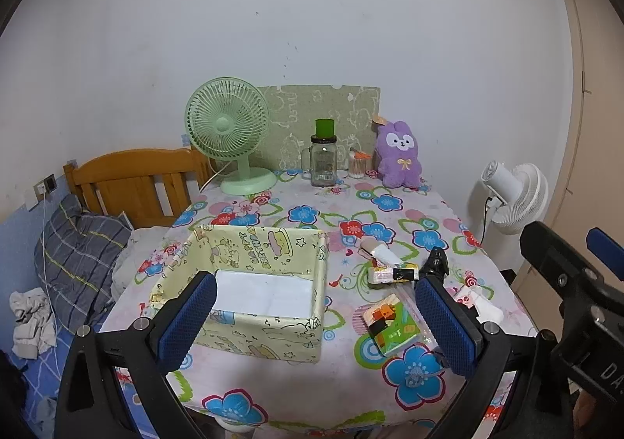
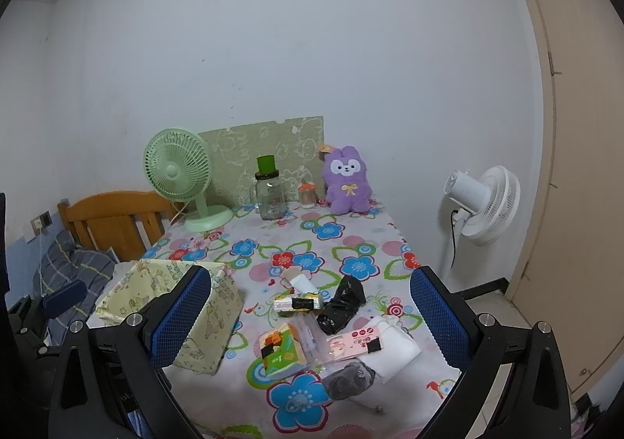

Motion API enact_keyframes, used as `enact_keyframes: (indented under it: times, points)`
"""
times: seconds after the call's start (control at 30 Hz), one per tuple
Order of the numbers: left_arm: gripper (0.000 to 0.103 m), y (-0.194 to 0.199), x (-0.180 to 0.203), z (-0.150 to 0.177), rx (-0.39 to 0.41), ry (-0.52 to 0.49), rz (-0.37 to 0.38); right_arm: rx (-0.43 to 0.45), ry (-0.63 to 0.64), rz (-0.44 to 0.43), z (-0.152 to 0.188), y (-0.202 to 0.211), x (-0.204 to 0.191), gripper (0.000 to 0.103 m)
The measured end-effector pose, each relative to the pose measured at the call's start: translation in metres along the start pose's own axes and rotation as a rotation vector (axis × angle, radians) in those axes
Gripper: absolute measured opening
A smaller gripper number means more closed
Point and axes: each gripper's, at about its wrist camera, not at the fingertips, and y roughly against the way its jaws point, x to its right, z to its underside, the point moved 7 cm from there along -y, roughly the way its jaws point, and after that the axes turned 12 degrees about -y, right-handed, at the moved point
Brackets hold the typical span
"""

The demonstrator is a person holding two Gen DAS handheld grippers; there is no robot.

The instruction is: Organize soft objects

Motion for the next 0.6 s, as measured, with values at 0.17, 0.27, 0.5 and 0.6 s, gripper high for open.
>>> enact_keyframes:
  times: [0.17, 0.27, 0.5, 0.6]
  points:
    - [0.103, 0.002, 0.005, -0.002, 0.023, -0.022, -0.006, -0.002, -0.002, 0.001, 0.000, 0.000, 0.001, 0.103]
    - [0.103, -0.001, 0.005, -0.003, 0.015, -0.019, -0.023, -0.002, -0.001, 0.001, 0.000, 0.000, 0.001, 0.103]
    - [0.102, -0.010, 0.013, 0.000, 0.013, -0.003, 0.009, -0.011, -0.009, 0.006, 0.001, -0.006, 0.009, 0.103]
    - [0.102, -0.015, 0.024, 0.003, 0.012, -0.014, 0.036, -0.020, -0.008, 0.011, 0.004, -0.010, 0.014, 0.103]
